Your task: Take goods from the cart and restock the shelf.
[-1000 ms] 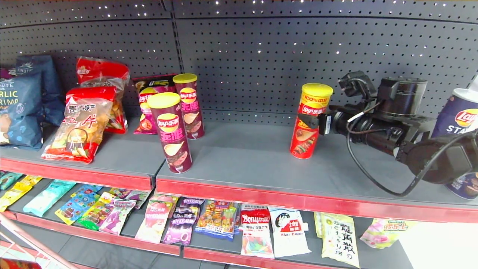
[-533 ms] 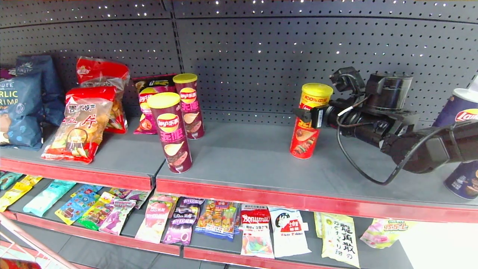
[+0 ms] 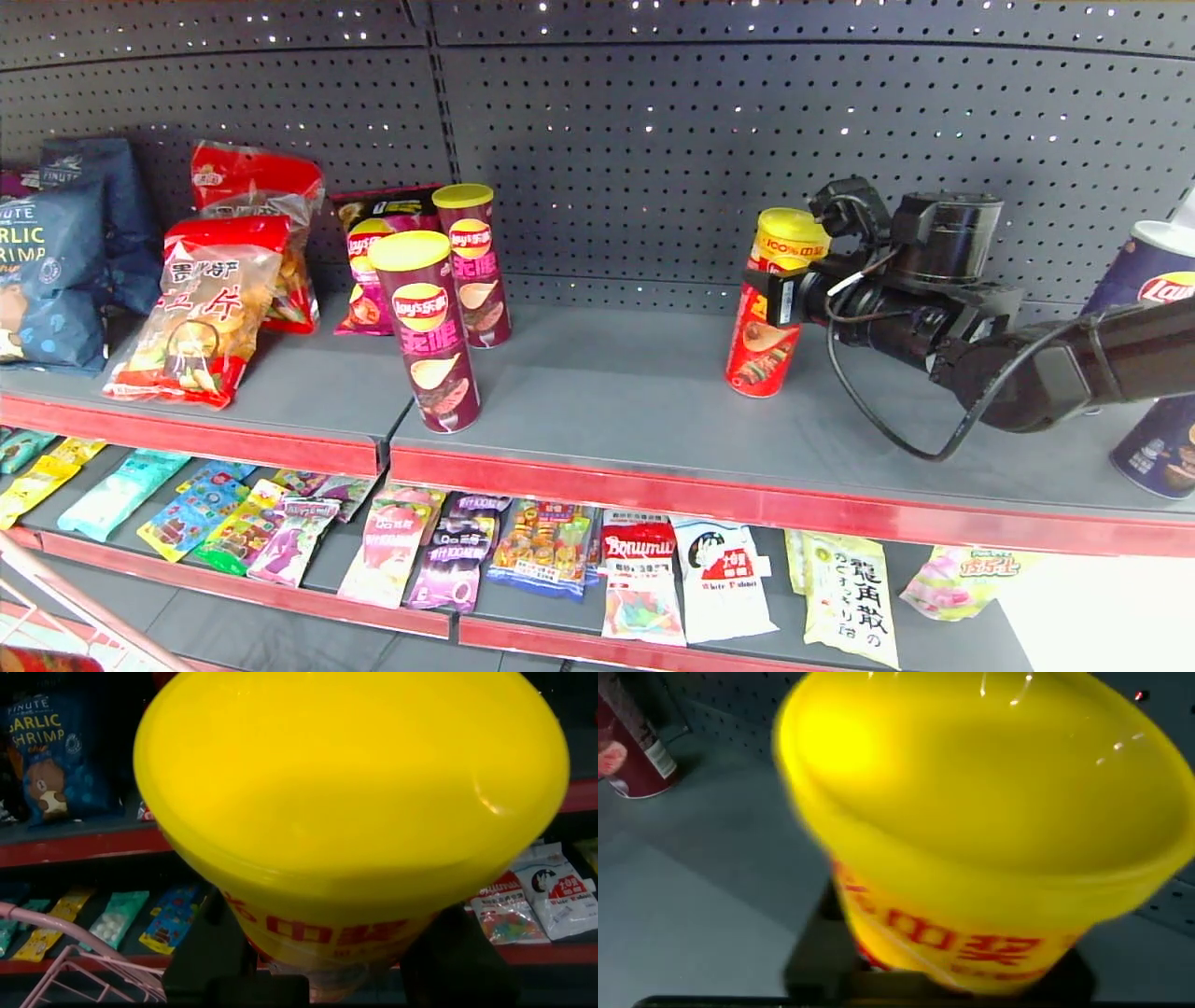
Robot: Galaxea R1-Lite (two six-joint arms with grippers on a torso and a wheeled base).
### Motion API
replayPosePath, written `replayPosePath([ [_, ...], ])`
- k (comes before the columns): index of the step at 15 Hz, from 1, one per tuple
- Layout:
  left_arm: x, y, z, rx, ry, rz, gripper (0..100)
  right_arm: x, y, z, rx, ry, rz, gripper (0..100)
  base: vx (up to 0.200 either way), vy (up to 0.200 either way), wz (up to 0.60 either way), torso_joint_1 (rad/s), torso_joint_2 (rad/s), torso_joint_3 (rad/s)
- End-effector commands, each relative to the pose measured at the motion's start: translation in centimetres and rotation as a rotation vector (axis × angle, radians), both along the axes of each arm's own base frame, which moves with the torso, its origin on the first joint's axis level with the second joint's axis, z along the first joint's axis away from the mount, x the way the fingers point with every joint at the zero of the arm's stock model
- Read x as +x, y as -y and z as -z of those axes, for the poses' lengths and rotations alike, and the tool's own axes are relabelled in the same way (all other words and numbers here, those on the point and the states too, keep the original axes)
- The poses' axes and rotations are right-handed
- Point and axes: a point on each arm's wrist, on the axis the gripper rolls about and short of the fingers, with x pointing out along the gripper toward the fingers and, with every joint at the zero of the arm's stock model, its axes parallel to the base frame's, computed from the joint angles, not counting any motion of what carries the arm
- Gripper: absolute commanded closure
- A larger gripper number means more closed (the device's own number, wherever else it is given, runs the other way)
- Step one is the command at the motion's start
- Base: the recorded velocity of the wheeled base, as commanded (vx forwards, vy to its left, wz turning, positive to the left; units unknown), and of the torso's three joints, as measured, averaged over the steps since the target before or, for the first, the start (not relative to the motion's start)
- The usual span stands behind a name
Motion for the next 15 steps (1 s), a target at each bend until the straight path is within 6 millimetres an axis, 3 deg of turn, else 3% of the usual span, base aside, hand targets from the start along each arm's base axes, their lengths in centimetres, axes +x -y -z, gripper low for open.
replayPosePath([
  [1,0.0,0.0,0.1,0.0,-0.002,0.0,100,-0.4,-0.5,-0.3,0.003,0.005,-0.013,100,0.0,0.0,0.0,0.0,0.0,0.0],
  [7,-0.1,0.0,0.2,0.0,0.001,0.0,100,-4.0,-1.3,-1.8,-0.002,0.027,0.03,100,0.0,0.0,0.0,0.0,0.0,0.0],
  [10,0.0,0.0,0.2,0.0,0.0,0.0,100,-6.2,-1.2,-1.7,-0.013,0.012,0.041,100,0.0,0.0,0.0,0.0,0.0,0.0],
  [15,0.0,0.0,0.3,0.001,-0.003,0.001,100,-9.0,-2.8,-1.1,-0.005,-0.016,0.056,100,0.0,0.0,0.0,0.0,0.0,0.0],
])
